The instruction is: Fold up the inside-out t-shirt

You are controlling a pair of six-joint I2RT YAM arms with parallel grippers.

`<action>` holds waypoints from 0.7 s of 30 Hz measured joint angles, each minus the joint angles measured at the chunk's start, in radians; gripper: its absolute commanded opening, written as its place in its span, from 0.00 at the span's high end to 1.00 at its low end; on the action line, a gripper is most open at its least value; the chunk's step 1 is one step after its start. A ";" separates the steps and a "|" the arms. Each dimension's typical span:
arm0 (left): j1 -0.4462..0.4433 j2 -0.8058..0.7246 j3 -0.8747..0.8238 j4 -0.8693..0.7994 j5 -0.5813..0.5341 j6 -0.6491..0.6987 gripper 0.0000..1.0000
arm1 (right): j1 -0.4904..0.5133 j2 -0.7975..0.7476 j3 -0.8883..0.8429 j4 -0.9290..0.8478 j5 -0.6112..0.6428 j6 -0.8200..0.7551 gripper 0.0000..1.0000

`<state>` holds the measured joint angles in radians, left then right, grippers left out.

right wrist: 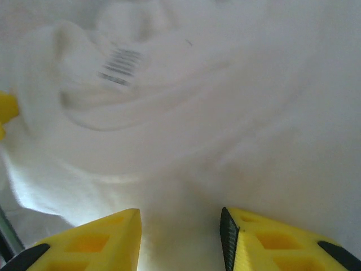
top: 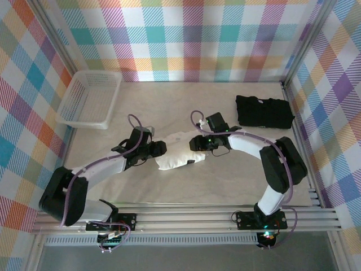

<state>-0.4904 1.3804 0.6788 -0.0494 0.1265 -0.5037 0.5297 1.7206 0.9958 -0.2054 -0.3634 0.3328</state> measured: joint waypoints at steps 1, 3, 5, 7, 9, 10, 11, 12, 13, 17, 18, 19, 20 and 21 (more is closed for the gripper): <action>0.000 0.025 -0.005 0.005 0.000 -0.007 0.49 | 0.000 0.019 -0.008 0.000 0.003 0.004 0.58; 0.000 0.060 -0.023 0.024 0.000 -0.022 0.48 | -0.001 0.039 -0.022 -0.001 0.006 0.009 0.56; 0.002 0.081 -0.039 0.027 0.000 -0.027 0.46 | -0.001 0.041 -0.026 -0.001 0.006 0.011 0.53; 0.002 0.076 -0.041 0.026 -0.008 -0.026 0.44 | -0.001 0.025 -0.026 -0.006 0.012 0.004 0.50; 0.002 0.042 -0.041 0.020 -0.024 -0.021 0.39 | -0.001 -0.007 -0.026 -0.017 0.020 -0.006 0.48; 0.002 0.014 -0.041 0.018 -0.035 -0.016 0.37 | -0.001 -0.032 -0.027 -0.022 0.024 -0.011 0.47; 0.003 -0.012 -0.041 0.018 -0.043 -0.018 0.35 | -0.001 -0.053 -0.029 -0.022 0.027 -0.016 0.46; 0.005 -0.045 -0.042 0.019 -0.049 -0.018 0.33 | -0.001 -0.084 -0.034 -0.021 0.031 -0.023 0.45; 0.010 -0.071 -0.042 0.020 -0.053 -0.021 0.31 | -0.001 -0.110 -0.039 -0.021 0.034 -0.028 0.43; 0.029 -0.100 -0.052 0.027 -0.023 -0.058 0.24 | -0.003 -0.171 -0.048 -0.023 0.094 -0.031 0.28; 0.032 -0.091 -0.058 0.029 -0.005 -0.069 0.24 | -0.006 -0.170 -0.047 -0.025 0.110 -0.027 0.25; 0.035 -0.076 -0.064 0.033 0.014 -0.084 0.24 | -0.013 -0.160 -0.043 -0.033 0.123 -0.019 0.23; 0.035 -0.062 -0.068 0.037 0.030 -0.093 0.25 | -0.023 -0.146 -0.037 -0.043 0.128 -0.011 0.22; 0.035 -0.042 -0.070 0.041 0.050 -0.107 0.26 | -0.037 -0.121 -0.027 -0.052 0.134 -0.002 0.21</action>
<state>-0.4553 1.3380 0.6090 -0.0086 0.1764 -0.6106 0.4927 1.5993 0.9691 -0.2577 -0.2298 0.3305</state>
